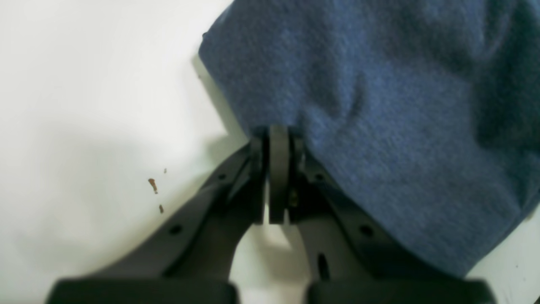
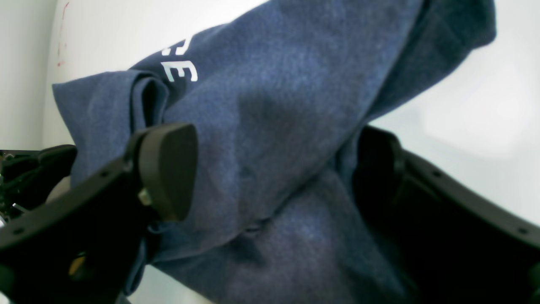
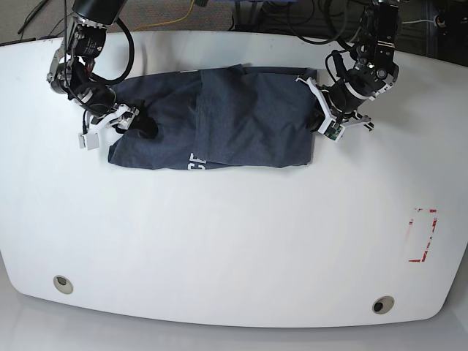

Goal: Layout the t-shirt on the table in an organized manner, then fold the t-shirt properly
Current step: 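Lift the shirt end with the right gripper and fold it toward the left gripper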

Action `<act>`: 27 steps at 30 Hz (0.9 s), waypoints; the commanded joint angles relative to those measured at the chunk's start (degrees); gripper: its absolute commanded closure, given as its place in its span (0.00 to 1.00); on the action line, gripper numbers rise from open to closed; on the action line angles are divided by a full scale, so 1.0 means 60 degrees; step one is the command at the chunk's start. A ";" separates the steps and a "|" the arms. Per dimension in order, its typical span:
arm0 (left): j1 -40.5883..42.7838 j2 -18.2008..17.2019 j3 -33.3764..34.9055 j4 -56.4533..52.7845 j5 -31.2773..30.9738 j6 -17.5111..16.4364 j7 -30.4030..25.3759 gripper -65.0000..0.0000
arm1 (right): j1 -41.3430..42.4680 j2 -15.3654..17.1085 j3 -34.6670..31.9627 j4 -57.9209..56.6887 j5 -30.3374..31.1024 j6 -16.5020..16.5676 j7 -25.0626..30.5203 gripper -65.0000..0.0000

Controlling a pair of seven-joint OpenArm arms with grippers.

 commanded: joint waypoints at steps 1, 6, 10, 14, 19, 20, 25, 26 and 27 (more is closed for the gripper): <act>0.0000 -0.0042 -0.0029 0.0150 -0.0107 -0.0018 -0.0217 1.00 | 0.0035 0.0121 0.0016 0.0131 0.0011 -0.0042 -0.0053 0.25; 0.0015 -0.0042 -0.0029 0.0150 -0.0107 -0.0018 -0.0217 1.00 | 0.0094 0.0121 0.0001 0.0131 -0.0003 -0.0028 -0.0053 0.41; 0.0015 -0.0042 -0.0029 0.0150 -0.0107 -0.0018 -0.0217 1.00 | 0.0123 0.0121 -0.0028 0.0116 -0.0033 -0.0028 -0.0053 0.55; 0.0015 -0.0027 -0.0029 0.0150 -0.0121 -0.0018 -0.0217 1.00 | 0.0299 0.0194 -0.0409 0.0116 -0.0033 -0.0028 -0.0053 0.72; 0.0015 -0.0027 -0.0029 0.0150 -0.0121 -0.0018 -0.0217 1.00 | 0.0401 0.0223 -0.0819 0.0146 -0.0033 -0.0028 -0.0053 0.97; 0.0015 -0.0027 -0.0029 0.0150 -0.0121 -0.0018 -0.0217 1.00 | 0.0401 0.0223 -0.0863 0.0146 -0.0033 -0.0042 -0.0053 1.00; 0.0015 -0.0027 -0.0029 0.0150 -0.0121 -0.0018 -0.0217 1.00 | 0.0460 0.0223 -0.0966 0.0600 -0.0033 -0.0116 -0.0053 1.00; 0.0015 -0.0027 -0.0029 0.0150 -0.0121 -0.0018 -0.0217 1.00 | 0.0445 0.0223 -0.0966 0.0761 -0.0033 -0.0116 -0.0053 1.00; 0.0000 -0.0027 -0.0029 0.0150 -0.0121 -0.0018 -0.0217 1.00 | 0.0431 0.0209 -0.0980 0.1025 -0.0047 -0.0130 -0.0053 1.00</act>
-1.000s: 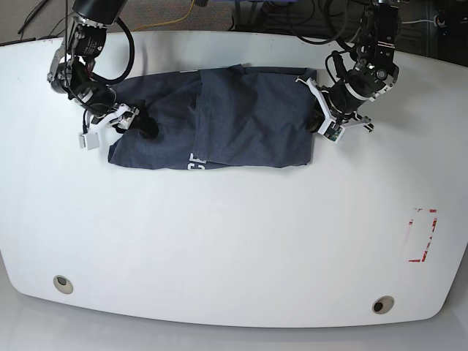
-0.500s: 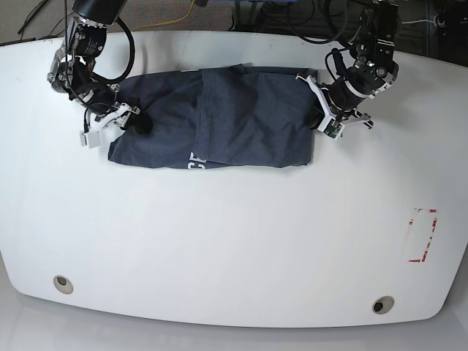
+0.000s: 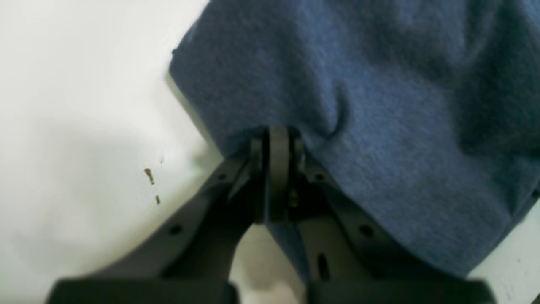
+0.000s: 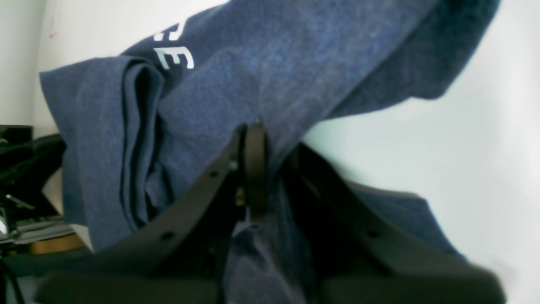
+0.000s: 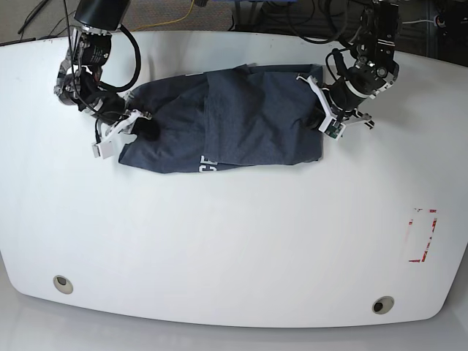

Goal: Layout the t-shirt on the table in an organized manner, then fold the t-shirt properly
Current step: 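Lift the shirt end with the right gripper and fold it toward the left gripper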

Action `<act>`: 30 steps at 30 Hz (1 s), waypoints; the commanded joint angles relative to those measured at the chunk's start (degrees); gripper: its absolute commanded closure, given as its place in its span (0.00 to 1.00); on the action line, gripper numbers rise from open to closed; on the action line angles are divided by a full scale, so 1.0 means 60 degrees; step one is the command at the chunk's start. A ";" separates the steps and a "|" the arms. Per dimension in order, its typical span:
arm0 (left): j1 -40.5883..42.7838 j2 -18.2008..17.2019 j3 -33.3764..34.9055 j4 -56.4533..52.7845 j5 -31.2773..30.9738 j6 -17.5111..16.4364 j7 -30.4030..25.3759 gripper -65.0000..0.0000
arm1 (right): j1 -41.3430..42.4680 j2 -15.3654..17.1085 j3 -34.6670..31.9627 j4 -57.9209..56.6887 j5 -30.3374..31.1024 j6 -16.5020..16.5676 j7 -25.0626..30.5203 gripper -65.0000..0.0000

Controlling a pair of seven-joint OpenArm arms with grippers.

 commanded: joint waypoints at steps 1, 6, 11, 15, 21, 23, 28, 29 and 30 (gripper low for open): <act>-0.0054 -0.0027 -0.0011 0.0157 -0.0121 -0.0022 -0.0217 1.00 | 0.0117 0.0110 0.0018 0.0793 0.0251 0.0041 0.0125 1.00; -0.0054 -0.0027 -0.0011 0.0157 -0.0121 -0.0022 -0.0217 1.00 | -0.0146 0.0066 0.0003 0.1892 0.0325 -0.0575 0.0125 1.00; -0.0054 -0.0027 -0.0011 0.0157 -0.0121 -0.0022 -0.0217 1.00 | -0.0176 0.0037 -0.0012 0.2683 0.0325 -0.0809 -0.0241 1.00; -0.0069 -0.0012 0.0018 0.0142 -0.0107 -0.0022 -0.0217 1.00 | -0.0146 0.0037 -0.0012 0.3020 0.0339 -0.0824 -0.0417 1.00; -0.0084 -0.0012 0.0033 0.0069 -0.0107 -0.0022 -0.0217 1.00 | -0.0205 0.0037 -0.0012 0.3562 0.0339 -0.0824 -0.0432 1.00; -0.0098 -0.0012 0.0033 -0.0048 -0.0107 -0.0022 -0.0217 1.00 | -0.0220 0.0052 -0.0026 0.3738 0.0339 -0.0809 -0.0432 1.00; -0.0069 -0.0027 0.0033 -0.0092 -0.0195 -0.0051 -0.0217 1.00 | -0.0220 0.0140 -0.0349 0.3884 0.0339 -0.0809 -0.0432 1.00; -0.0069 -0.0027 0.0018 -0.0019 -0.0239 -0.0080 -0.0217 1.00 | -0.0220 0.0140 -0.0378 0.3884 0.0325 -0.0809 -0.0432 1.00; -0.0084 -0.0027 -0.0011 0.0054 -0.0356 -0.0183 -0.0217 1.00 | -0.0220 0.0140 -0.0378 0.3884 0.0325 -0.0809 -0.0432 1.00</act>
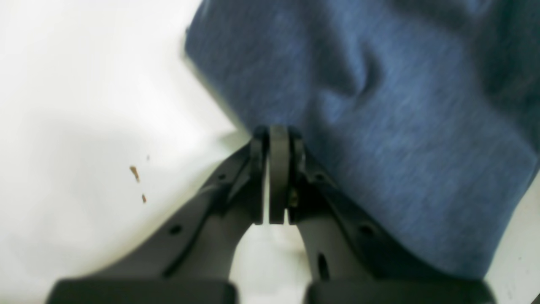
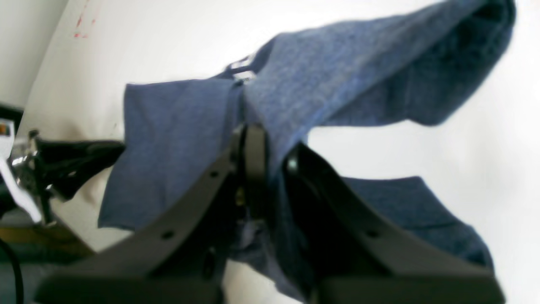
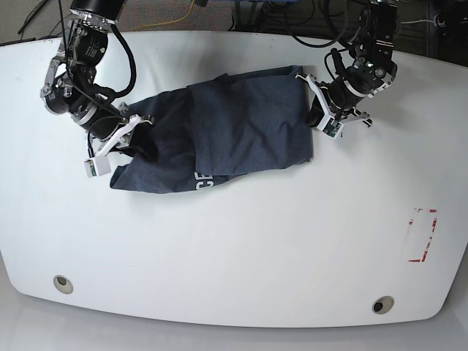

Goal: Layout the t-shirt on the table in an organized manner, then fold the t-shirt properly
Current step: 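Lift the shirt end with the right gripper and fold it toward the left gripper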

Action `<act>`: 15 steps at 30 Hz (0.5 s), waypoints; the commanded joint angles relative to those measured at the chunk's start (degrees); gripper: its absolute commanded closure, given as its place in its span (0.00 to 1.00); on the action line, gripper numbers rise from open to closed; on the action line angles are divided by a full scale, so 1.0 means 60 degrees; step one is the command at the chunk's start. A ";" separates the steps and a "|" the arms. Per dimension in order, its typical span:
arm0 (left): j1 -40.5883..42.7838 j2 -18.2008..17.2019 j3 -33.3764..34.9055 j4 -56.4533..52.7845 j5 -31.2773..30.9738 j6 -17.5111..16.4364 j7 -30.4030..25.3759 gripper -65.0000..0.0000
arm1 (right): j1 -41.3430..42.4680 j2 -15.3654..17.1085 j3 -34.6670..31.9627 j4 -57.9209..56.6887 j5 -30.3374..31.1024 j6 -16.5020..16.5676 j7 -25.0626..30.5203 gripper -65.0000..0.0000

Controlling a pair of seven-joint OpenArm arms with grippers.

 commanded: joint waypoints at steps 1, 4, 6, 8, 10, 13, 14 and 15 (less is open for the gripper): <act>-0.0062 -0.0060 -0.0062 0.0372 -0.0440 -0.0289 -0.0221 1.00 | 0.0097 0.0092 0.0015 0.0187 0.0212 0.0036 0.0224 1.00; -0.0091 -0.0060 -0.0062 0.0401 -0.0763 -0.0787 -0.0221 1.00 | 0.0097 0.0048 0.0001 0.0172 0.0197 0.0036 0.0224 1.00; -0.0208 -0.0060 -0.0062 0.0401 -0.0865 -0.1036 -0.0221 1.00 | 0.0097 0.0019 0.0001 0.0172 0.0197 0.0036 0.0224 1.00; -0.0311 -0.0045 -0.0062 0.0401 -0.0851 -0.1139 -0.0221 1.00 | 0.0112 0.0019 0.0001 0.0172 0.0182 0.0036 0.0224 1.00; -0.0399 -0.0031 -0.0033 0.0372 -0.0792 -0.1139 -0.0221 1.00 | 0.0112 0.0019 0.0001 0.0157 0.0168 0.0036 0.0224 1.00; -0.0501 -0.0016 -0.0018 0.0342 -0.0792 -0.1124 -0.0221 1.00 | 0.0112 0.0019 0.0001 0.0157 0.0168 0.0036 0.0224 1.00; -0.0516 -0.0016 -0.0018 0.0342 -0.0792 -0.1110 -0.0221 1.00 | 0.0112 0.0034 0.0001 0.0157 0.0168 0.0036 0.0224 1.00; -0.0531 -0.0016 -0.0018 0.0328 -0.0792 -0.1110 -0.0221 1.00 | 0.0112 0.0034 0.0001 0.0157 0.0168 0.0036 0.0224 1.00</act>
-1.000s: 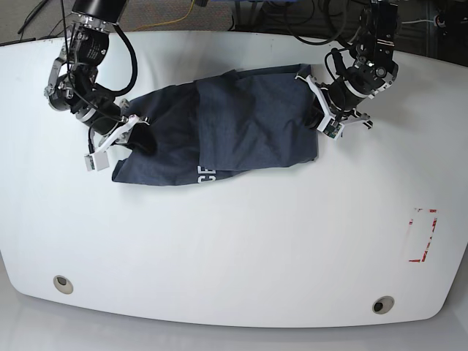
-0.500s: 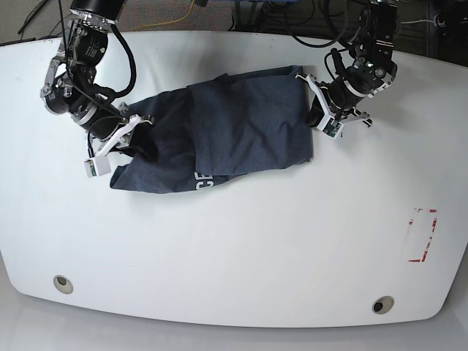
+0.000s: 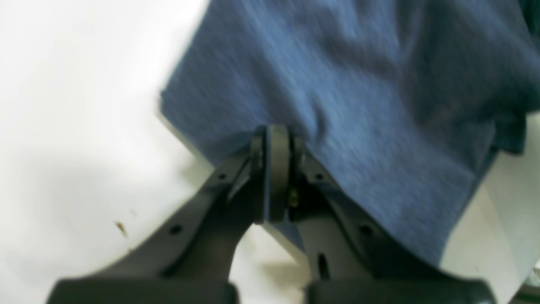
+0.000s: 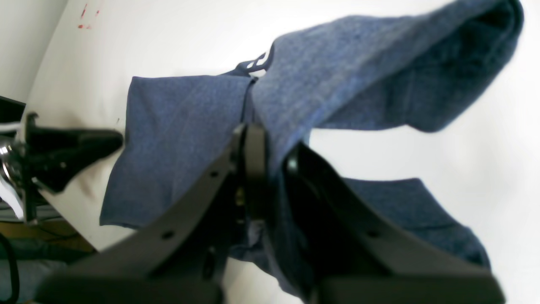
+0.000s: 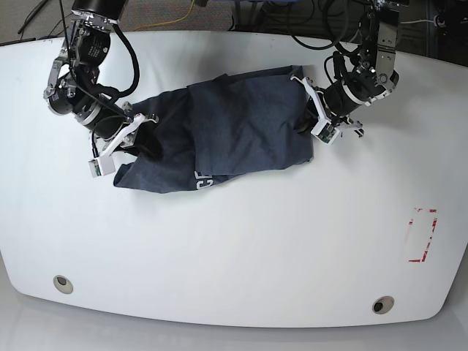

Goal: Layout the t-shirt on the table in an organized manner, then fold the t-shirt properly
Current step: 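Lift the shirt end with the right gripper and fold it toward the left gripper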

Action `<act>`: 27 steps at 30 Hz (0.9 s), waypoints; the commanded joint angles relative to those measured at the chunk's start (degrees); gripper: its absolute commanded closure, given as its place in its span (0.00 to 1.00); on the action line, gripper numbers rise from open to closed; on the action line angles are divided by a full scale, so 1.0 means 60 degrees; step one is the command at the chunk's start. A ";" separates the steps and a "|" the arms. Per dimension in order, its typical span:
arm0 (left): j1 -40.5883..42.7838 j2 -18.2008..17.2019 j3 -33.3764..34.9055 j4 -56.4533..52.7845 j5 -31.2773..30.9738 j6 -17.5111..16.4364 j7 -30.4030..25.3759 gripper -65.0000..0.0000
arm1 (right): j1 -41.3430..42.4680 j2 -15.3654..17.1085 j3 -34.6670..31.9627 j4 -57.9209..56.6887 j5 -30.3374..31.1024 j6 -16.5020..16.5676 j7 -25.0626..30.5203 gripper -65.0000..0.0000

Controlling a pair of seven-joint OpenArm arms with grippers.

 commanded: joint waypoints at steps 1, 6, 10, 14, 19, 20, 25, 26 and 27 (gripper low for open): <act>-0.0101 -0.0027 -0.0014 0.0098 -0.0085 -0.0010 -0.0243 1.00 | 0.0119 0.0110 0.0041 0.0161 0.0241 0.0018 0.0235 1.00; -0.0306 -0.0027 0.0015 -0.0576 -0.0085 -0.0010 -0.0243 1.00 | 0.0119 0.0125 0.0041 0.0161 0.0255 0.0018 0.0235 1.00; -0.0541 -0.0027 0.0015 -0.1177 -0.0085 -0.0024 -0.0243 1.00 | 0.0119 0.0125 0.0041 0.0161 0.0255 0.0018 0.0235 1.00; -0.0643 -0.0027 0.0088 -0.1821 -0.0100 -0.0039 -0.0243 1.00 | 0.0119 0.0125 0.0026 0.0161 0.0255 0.0018 0.0235 1.00; -0.0863 -0.0042 0.0337 -0.2319 -0.0100 -0.0039 -0.0243 1.00 | 0.0134 0.0081 -0.0120 0.0161 0.0270 0.0018 0.0235 1.00; -0.0878 -0.0042 0.0337 -0.2378 -0.0100 -0.0039 -0.0243 1.00 | 0.0149 0.0081 -0.0252 0.0176 0.0270 0.0018 0.0235 1.00; -0.0878 -0.0056 0.0337 -0.2451 -0.0100 -0.0039 -0.0243 1.00 | 0.0149 0.0066 -0.0736 0.0249 0.0241 0.0018 0.0279 1.00; -0.0878 -0.0056 0.0337 -0.2451 -0.0100 -0.0039 -0.0243 1.00 | 0.0163 0.0066 -0.0780 0.0278 0.0241 0.0018 0.0279 1.00; -0.0878 -0.0056 0.0352 -0.2437 -0.0100 -0.0039 -0.0243 1.00 | 0.0163 0.0052 -0.0897 0.0352 0.0226 0.0018 0.0294 1.00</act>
